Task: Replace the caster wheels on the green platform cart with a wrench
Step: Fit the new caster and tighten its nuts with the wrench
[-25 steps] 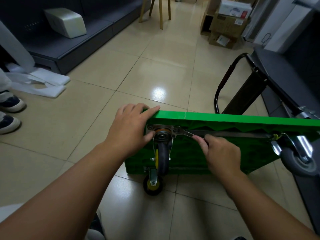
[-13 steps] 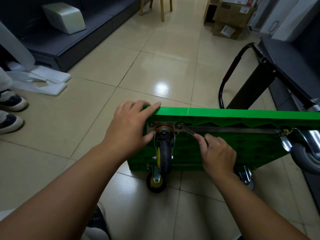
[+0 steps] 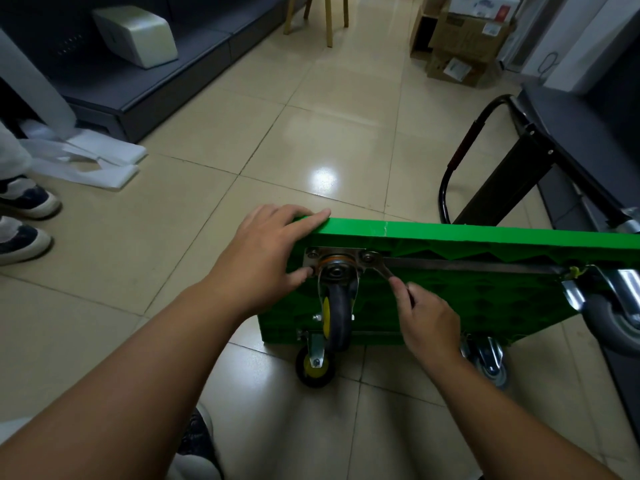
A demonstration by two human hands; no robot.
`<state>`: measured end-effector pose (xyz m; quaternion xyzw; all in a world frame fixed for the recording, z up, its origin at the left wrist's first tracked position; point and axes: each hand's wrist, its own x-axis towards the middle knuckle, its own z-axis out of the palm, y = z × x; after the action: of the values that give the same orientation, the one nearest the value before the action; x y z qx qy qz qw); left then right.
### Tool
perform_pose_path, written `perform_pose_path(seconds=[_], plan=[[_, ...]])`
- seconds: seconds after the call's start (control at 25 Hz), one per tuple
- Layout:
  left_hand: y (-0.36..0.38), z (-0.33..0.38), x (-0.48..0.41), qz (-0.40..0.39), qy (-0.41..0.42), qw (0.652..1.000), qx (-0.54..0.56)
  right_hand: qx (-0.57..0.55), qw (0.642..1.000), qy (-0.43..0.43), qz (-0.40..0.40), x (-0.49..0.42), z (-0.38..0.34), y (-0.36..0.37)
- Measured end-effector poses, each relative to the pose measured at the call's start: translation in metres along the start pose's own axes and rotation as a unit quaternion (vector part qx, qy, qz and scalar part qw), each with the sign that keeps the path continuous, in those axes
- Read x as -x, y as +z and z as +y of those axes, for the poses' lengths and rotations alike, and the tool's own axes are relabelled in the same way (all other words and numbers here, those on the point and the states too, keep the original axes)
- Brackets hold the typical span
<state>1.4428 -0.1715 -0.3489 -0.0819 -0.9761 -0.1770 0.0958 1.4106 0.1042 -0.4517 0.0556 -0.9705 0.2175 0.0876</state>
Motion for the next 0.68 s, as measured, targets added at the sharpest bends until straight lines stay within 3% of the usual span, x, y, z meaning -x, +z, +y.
perform_pose_path(seconds=[0.16, 0.24, 0.36, 0.68], plan=[[0.001, -0.001, 0.006, 0.017, 0.003, 1.000, -0.015, 0.094, 0.995, -0.032, -0.015, 0.016, 0.022, -0.055], [0.001, -0.002, 0.008, 0.025, -0.021, 0.999, -0.033, 0.181, 0.975, -0.131, -0.001, 0.003, -0.012, -0.088], [-0.003, -0.003, 0.013, 0.027, -0.051, 0.998, -0.025, 0.341, 0.894, -0.290, -0.020, -0.037, -0.095, -0.130], [0.000, -0.004, 0.008, 0.022, -0.063, 0.998, 0.007, 0.522, 0.700, -0.482, -0.068, -0.084, -0.184, -0.154]])
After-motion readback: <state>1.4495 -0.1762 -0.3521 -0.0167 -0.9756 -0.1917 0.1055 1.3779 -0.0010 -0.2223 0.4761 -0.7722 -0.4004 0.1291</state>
